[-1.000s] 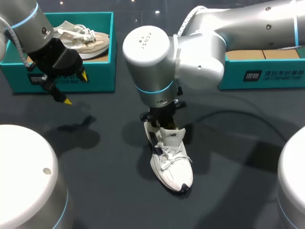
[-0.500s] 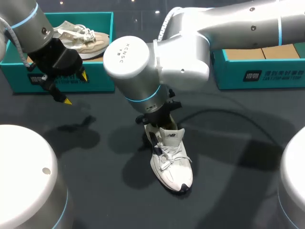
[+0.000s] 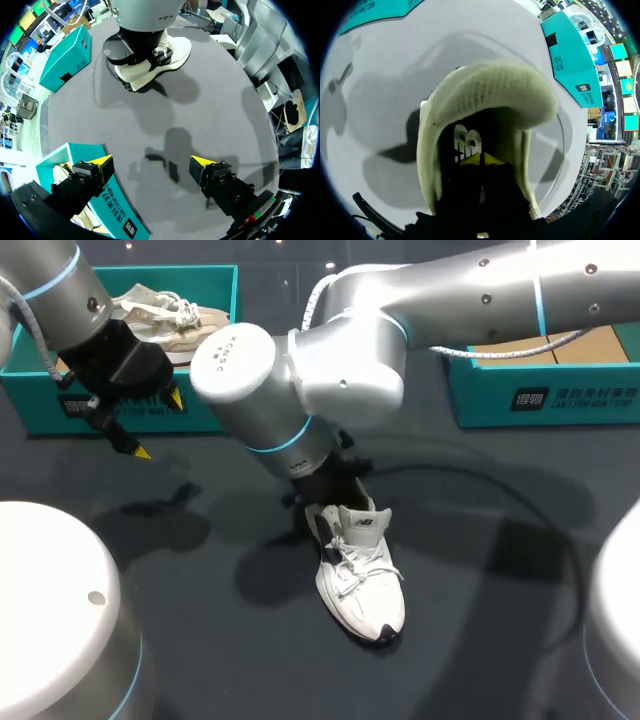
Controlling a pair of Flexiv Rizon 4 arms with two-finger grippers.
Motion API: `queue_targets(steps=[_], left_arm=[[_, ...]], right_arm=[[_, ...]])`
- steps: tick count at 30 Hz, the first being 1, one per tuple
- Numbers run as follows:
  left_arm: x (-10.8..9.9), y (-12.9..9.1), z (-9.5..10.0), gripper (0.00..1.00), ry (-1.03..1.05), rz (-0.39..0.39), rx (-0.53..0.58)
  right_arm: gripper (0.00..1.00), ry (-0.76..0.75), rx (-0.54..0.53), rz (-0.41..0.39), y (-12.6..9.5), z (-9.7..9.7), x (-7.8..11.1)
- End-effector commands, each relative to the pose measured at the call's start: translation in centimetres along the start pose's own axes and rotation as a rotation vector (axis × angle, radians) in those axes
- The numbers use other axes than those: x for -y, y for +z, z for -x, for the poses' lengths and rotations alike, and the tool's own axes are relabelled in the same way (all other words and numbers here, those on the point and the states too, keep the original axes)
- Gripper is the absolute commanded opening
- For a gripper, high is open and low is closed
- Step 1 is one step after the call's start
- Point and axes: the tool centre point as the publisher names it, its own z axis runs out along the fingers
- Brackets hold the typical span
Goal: Take the shoe out of the shoebox, open the shoe tongue, remove and reinsert the insole, then place the shoe into the shoebox
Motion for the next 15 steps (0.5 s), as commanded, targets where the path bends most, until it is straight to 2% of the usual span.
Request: queue_targets(steps=[1, 4, 11, 13, 15], left_arm=[[0.0, 0.0, 0.0, 1.0, 0.0, 0.004, 0.0], [0.0, 0.0, 0.0, 1.0, 0.0, 0.004, 0.0], [0.0, 0.0, 0.0, 1.0, 0.0, 0.004, 0.0], [0.0, 0.0, 0.0, 1.0, 0.0, 0.004, 0.0], [0.0, 0.0, 0.0, 1.0, 0.0, 0.004, 0.0]], right_arm=[[0.0, -0.023, -0.064, 0.008, 1.3, 0.1, 0.0], [0.0, -0.036, -0.073, 0.035, 0.2, 0.0, 0.3], [0.0, -0.009, -0.085, 0.12, -3.2, 1.3, 0.4], [0.0, -0.001, -0.13, 0.113, -3.3, 1.5, 0.1], [0.0, -0.013, -0.205, 0.049, -2.8, 1.5, -0.5]])
